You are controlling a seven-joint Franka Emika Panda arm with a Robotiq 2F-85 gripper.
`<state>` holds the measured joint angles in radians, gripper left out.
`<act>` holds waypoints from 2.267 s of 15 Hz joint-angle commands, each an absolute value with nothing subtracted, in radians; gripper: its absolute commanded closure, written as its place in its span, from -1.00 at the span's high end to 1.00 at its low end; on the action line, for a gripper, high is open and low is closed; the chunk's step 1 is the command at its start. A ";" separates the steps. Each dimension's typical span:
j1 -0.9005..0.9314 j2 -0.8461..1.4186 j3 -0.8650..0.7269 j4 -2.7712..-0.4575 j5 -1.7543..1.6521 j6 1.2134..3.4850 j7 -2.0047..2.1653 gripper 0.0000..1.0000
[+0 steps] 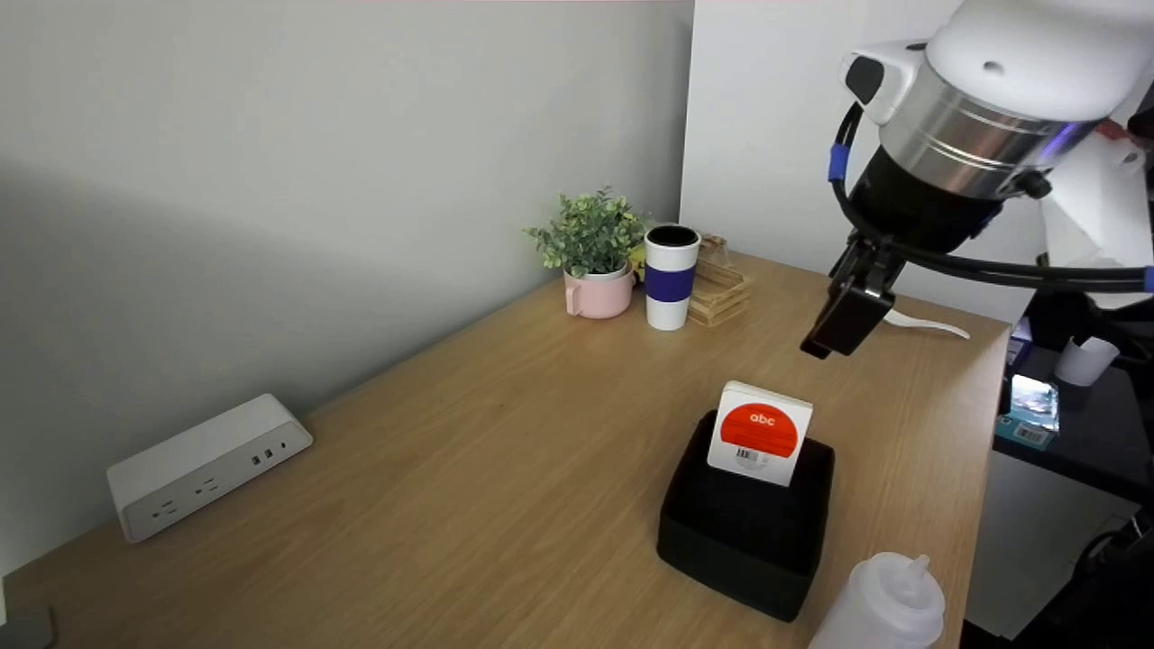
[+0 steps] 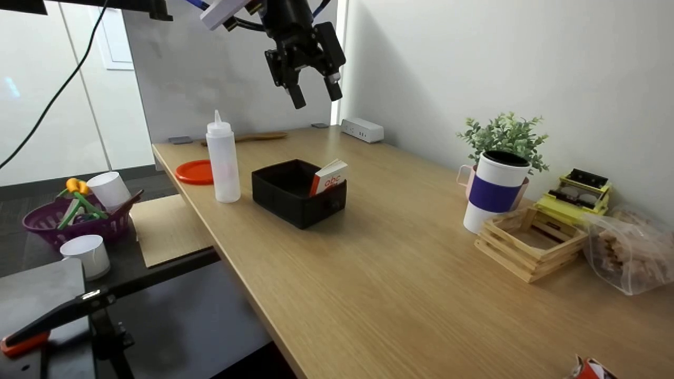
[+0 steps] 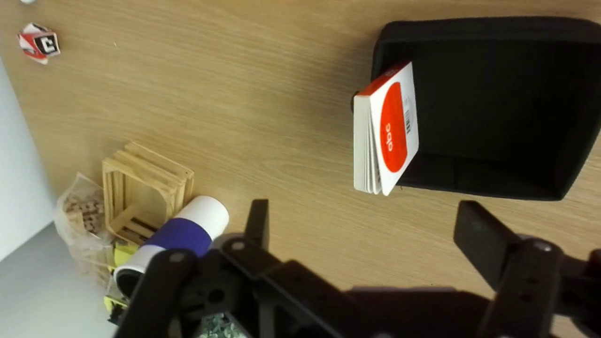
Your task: Remove the white and orange book from the black box and put it on the table
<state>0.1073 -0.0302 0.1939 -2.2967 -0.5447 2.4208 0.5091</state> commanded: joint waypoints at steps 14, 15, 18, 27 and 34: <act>0.103 0.061 0.104 -2.333 -0.255 2.660 -0.011 1.00; 0.103 0.062 0.106 -2.330 -0.221 2.640 -0.032 1.00; 0.103 0.059 0.110 -2.320 -0.137 2.581 -0.082 1.00; 0.092 0.085 0.100 -2.242 -0.047 2.411 -0.265 1.00; 0.084 0.119 0.098 -2.219 -0.045 2.425 -0.321 1.00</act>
